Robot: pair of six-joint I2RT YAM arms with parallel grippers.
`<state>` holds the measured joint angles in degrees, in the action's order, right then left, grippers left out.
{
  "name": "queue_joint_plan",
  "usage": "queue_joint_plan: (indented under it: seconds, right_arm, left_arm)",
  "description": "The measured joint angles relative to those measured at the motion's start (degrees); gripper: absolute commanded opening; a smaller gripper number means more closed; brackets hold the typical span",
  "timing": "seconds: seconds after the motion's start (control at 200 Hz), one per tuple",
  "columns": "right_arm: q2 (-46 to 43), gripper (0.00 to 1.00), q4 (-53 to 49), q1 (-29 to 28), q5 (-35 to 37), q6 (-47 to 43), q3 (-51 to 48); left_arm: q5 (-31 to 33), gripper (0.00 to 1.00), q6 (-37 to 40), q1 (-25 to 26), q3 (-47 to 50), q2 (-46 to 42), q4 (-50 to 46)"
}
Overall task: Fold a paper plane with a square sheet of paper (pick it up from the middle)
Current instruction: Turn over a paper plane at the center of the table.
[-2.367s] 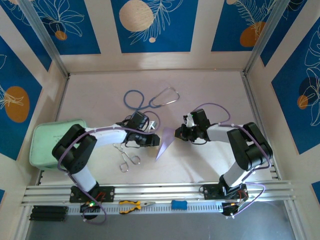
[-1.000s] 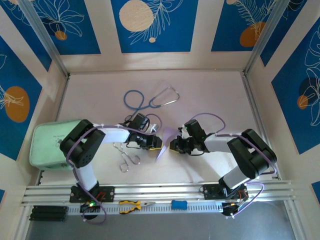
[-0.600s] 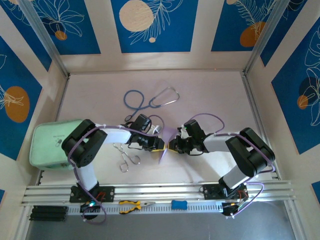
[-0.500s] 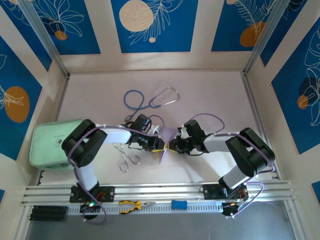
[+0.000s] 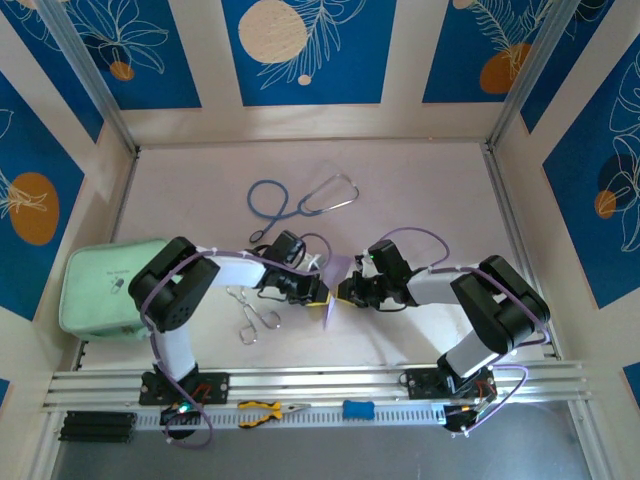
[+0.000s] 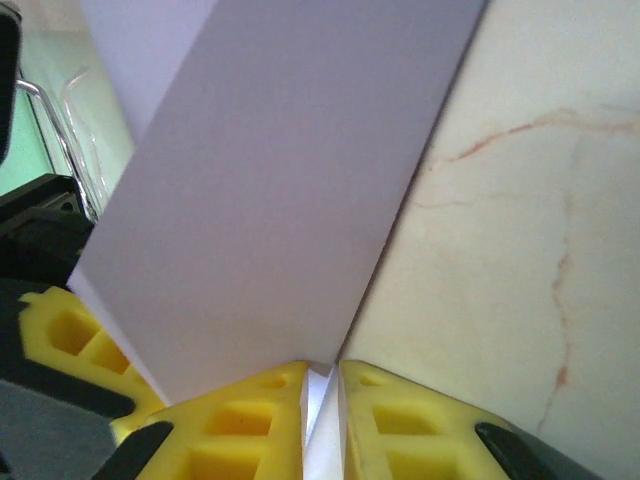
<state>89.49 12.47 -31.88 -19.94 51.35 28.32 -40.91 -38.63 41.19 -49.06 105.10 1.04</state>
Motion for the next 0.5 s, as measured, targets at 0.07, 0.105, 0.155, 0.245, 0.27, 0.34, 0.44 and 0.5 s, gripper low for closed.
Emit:
queue_joint_plan:
  seconds: [0.07,0.105,0.155,0.245,0.27,0.34,0.44,0.5]
  right_arm:
    - [0.0,0.17,0.17,0.0,0.0,0.0,-0.13]
    - [-0.02,0.17,0.35,0.0,0.02,0.02,-0.24]
    - [-0.28,0.18,0.39,0.02,0.11,0.11,-0.46]
    - [-2.19,0.19,-0.13,0.2,0.92,0.22,-1.42]
    - [-2.93,0.19,-0.33,0.31,1.31,0.24,-1.73]
    - [-5.31,0.21,-1.11,0.68,2.19,0.37,-2.45]
    - [-8.94,0.23,-1.84,1.33,3.28,0.63,-3.52]
    - [-10.47,0.25,-2.34,1.6,3.67,0.87,-3.8]
  left_arm:
    - [0.11,0.06,-0.26,0.2,0.0,-0.02,0.09]
    - [0.48,0.04,-0.33,0.24,0.02,-0.15,0.04]
    - [1.36,0.02,-0.31,0.26,0.02,-0.61,-0.24]
    - [5.95,0.0,-0.07,0.31,-0.13,-3.13,-2.75]
    - [7.69,0.0,0.15,0.33,-0.28,-4.13,-3.82]
    - [12.68,0.0,1.22,0.5,-1.22,-6.84,-7.5]
    - [19.76,0.0,2.69,0.96,-3.26,-9.88,-12.28]
    - [23.69,0.0,3.34,1.22,-4.87,-10.73,-15.37]
